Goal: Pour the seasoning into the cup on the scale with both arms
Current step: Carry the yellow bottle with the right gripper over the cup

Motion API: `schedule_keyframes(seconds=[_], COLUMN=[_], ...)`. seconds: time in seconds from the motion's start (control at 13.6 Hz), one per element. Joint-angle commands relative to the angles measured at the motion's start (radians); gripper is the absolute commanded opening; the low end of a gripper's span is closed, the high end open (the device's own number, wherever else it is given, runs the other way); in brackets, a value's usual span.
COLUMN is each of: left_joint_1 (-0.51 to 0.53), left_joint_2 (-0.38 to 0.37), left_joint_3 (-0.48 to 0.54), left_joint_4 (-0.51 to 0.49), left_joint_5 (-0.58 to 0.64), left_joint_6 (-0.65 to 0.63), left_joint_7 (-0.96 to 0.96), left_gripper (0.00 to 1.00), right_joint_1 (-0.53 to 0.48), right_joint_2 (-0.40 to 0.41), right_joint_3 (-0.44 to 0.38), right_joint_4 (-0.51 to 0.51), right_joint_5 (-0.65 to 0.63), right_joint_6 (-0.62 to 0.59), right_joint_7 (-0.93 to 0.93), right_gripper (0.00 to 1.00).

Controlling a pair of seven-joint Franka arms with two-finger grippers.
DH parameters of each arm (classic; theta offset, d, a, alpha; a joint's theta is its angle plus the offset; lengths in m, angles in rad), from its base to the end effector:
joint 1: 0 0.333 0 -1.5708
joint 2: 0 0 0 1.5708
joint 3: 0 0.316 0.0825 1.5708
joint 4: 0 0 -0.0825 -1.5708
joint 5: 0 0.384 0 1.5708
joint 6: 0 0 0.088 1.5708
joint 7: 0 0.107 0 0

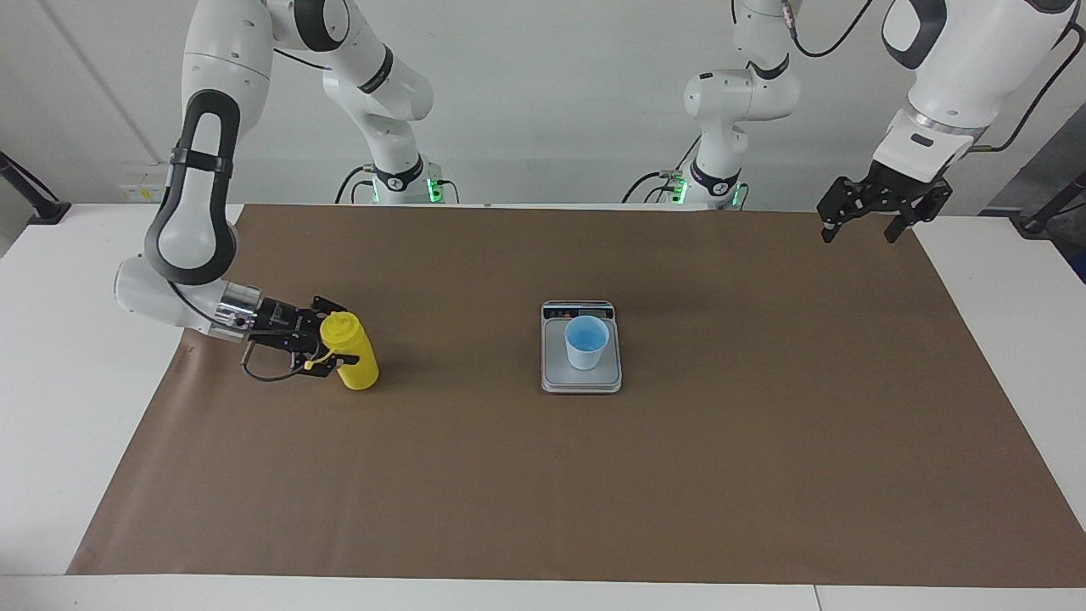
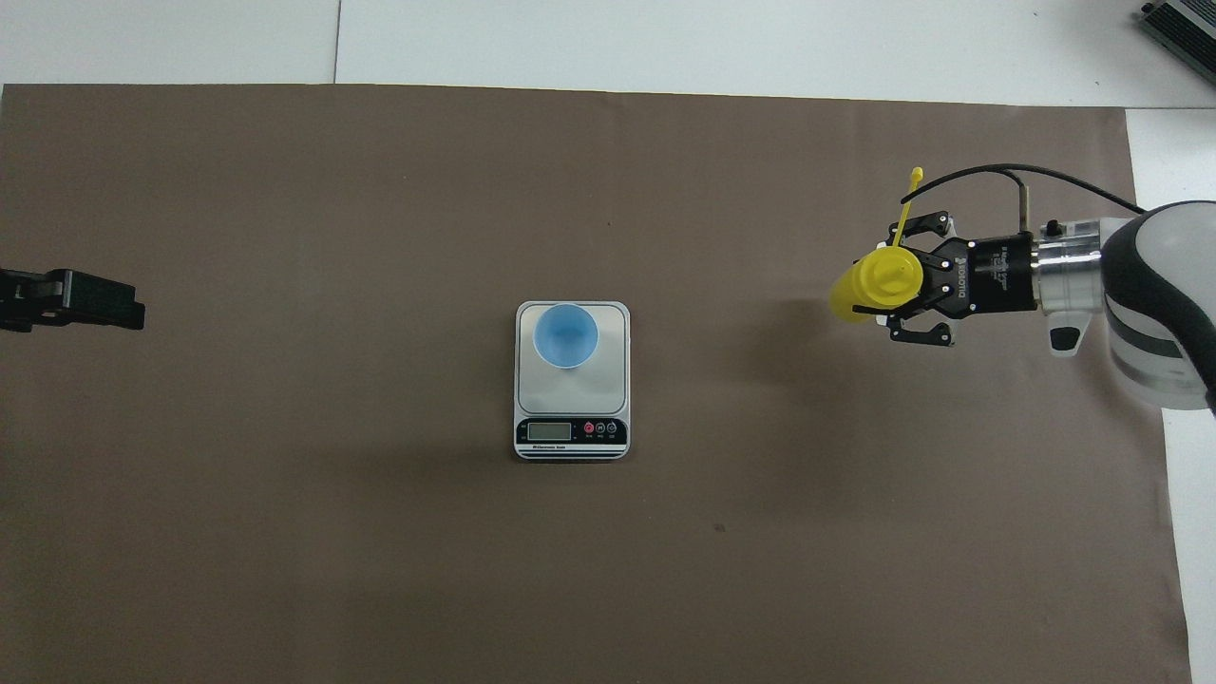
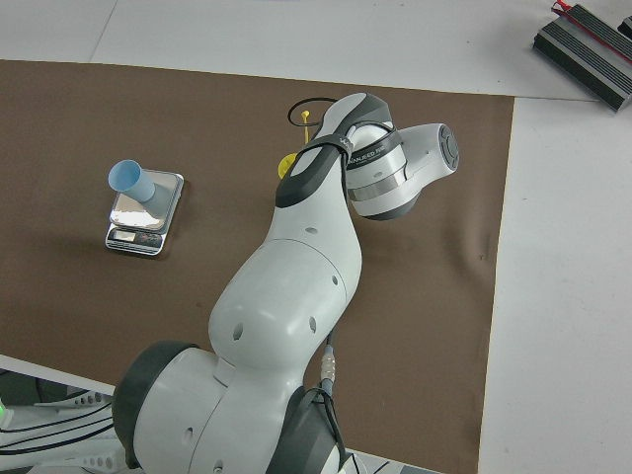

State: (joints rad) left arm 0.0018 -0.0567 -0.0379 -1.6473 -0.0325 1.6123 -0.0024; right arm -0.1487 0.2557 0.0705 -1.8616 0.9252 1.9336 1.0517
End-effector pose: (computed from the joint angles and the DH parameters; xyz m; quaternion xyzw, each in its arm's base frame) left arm 0.5398 -0.0234 0.6230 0.9997 -0.0163 0.0105 0.0154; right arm 0.6142 0.0045 0.3923 -0.6444 0.6407 0.2648 0.3227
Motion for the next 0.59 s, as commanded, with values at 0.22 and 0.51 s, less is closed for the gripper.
schedule_keyframes(seconds=[0.22,0.51], left_joint_1=[0.014,0.012], left_joint_2=[-0.031,-0.032], left_joint_3=[-0.011,-0.016], left_joint_4=[-0.029,-0.031], left_joint_5=[-0.012,-0.010], left_joint_6=[-0.014,-0.022], left_joint_7=[0.016,0.004], left_gripper=[1.00,1.00], right_joint_1=[0.228,0.354], right_joint_2=[-0.047,-0.041], right_joint_3=[-0.003,-0.005], right_joint_4=[0.004,0.004], right_joint_5=[-0.124,-0.291], right_joint_6=[0.249,0.375], right_joint_7=[0.287,0.441], right_gripper=[0.00,0.00])
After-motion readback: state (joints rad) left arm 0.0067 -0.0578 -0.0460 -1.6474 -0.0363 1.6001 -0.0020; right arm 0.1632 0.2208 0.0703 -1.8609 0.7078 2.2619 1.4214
